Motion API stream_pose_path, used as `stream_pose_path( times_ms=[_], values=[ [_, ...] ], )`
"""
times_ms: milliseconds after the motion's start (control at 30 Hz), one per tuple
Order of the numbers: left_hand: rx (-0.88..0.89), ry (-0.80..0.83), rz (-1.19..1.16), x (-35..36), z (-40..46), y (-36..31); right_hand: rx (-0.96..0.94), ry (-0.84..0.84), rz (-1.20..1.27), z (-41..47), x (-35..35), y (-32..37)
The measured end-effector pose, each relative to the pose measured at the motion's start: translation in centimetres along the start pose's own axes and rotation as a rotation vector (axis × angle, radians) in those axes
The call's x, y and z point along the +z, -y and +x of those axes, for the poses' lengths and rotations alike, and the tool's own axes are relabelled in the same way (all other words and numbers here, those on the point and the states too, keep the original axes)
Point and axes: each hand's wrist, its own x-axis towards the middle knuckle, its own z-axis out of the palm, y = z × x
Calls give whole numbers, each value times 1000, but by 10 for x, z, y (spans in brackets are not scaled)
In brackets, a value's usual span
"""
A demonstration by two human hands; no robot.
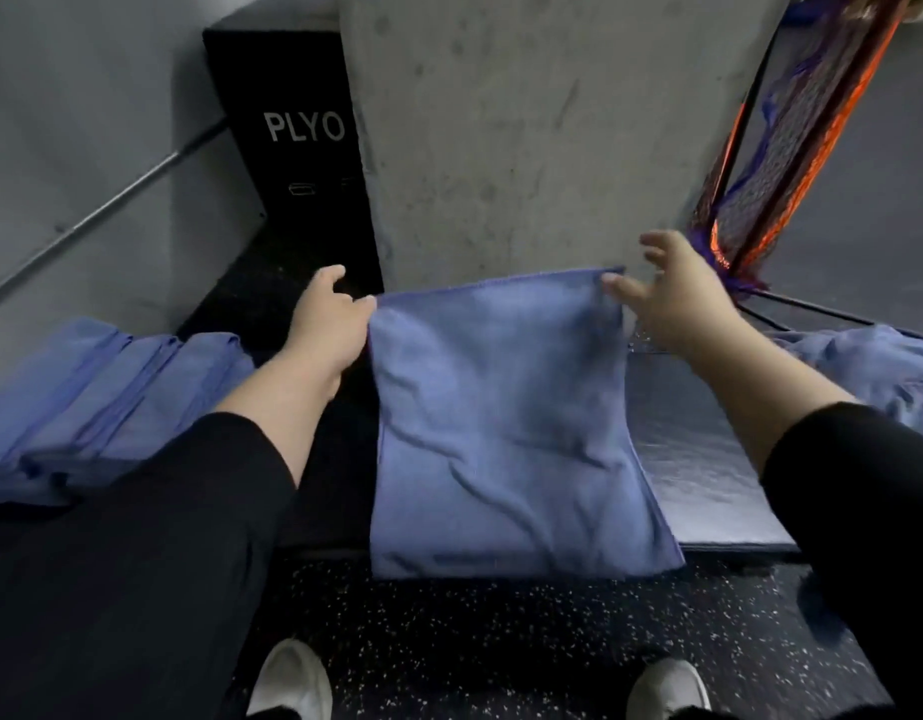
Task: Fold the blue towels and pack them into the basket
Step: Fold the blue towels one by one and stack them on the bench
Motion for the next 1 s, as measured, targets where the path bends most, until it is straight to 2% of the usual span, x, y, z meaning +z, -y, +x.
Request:
stream_pose_path(
  times_ms=[67,167,267,467,633,700,767,867,933,1000],
  values=[
    [128,14,318,17,-3,20,-32,132,-198,-7,29,-15],
    [338,288,708,36,-22,48,-135,367,-392,-41,65,-35],
    [393,505,978,41,-37,67,-238,522,-578,-69,86,-57],
    [374,603,1055,33,-32,85,-338,497,-646,-78,89,-89],
    [396,586,1091,43,-14,87,-290,456,-670,-71,95,-89],
    [389,526,1108,47,-7,86,-265,436,-663,-66,98,-89],
    [359,380,1118,53,-4,83,-245,430,-665,-61,101,-88],
    [336,228,962,58,-7,75,-224,422,-675,-56,105,-85],
    [432,268,866,53,-13,77,-209,413,-674,-53,105,-86],
    [473,397,913,43,-18,85,-204,402,-671,-51,105,-85]
  ],
)
